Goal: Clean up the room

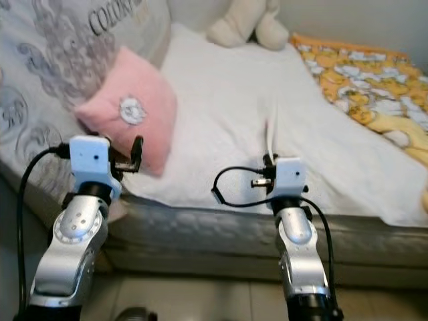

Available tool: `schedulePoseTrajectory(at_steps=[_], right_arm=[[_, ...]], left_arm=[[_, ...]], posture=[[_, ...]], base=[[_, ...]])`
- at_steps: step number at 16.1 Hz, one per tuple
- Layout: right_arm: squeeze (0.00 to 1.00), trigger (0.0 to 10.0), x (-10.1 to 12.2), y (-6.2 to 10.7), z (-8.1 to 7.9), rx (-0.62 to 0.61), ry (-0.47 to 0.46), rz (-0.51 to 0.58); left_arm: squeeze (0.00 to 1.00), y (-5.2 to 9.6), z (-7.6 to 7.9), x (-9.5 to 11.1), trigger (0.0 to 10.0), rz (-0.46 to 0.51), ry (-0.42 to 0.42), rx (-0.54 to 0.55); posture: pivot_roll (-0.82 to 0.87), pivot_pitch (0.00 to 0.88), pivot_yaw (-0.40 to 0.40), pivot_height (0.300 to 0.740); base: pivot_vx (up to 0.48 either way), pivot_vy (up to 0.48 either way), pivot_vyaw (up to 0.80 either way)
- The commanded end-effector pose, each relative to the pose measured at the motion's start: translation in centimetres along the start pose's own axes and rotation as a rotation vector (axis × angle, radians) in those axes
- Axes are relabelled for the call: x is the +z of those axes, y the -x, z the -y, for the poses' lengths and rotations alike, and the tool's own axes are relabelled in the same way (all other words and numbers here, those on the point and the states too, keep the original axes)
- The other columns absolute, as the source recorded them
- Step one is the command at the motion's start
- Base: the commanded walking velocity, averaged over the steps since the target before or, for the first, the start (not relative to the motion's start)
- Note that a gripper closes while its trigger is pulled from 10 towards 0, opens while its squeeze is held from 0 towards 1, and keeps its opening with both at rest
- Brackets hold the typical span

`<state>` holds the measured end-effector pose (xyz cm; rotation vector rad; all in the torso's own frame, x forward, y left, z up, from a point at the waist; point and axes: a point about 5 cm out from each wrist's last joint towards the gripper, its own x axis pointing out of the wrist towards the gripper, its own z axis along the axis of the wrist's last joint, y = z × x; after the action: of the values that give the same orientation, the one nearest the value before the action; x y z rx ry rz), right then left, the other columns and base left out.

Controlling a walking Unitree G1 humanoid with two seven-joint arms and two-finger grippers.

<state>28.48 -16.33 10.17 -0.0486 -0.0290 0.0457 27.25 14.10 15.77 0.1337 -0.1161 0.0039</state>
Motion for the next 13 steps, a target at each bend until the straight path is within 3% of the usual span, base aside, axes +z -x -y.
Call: schedulePoseTrajectory(at_steps=[1,9,13], right_arm=[[0.0,0.0,1.5,-0.3,-0.3,0.014,0.0,0.076],[0.0,0.0,1.3,-0.4,-0.8,0.02,-0.01,0.067],[0.0,0.0,1.2,-0.9,-1.5,0.045,-0.029,0.062]], left_arm=[[0.0,-0.1,-0.1,0.4,10.0,0.018,-0.007,-0.005],[0.0,0.0,0.0,0.5,10.0,0.018,0.013,-0.017],[0.0,-0.2,0.4,1.1,10.0,0.047,-0.052,-0.069]], posture=[[0.09,0.0,-0.066,0.711],[0.11,0.0,-0.064,0.711],[0.13,0.0,-0.064,0.711]], base=[[0.48,0.0,0.0],[0.453,0.036,0.0],[0.399,0.172,0.0]])
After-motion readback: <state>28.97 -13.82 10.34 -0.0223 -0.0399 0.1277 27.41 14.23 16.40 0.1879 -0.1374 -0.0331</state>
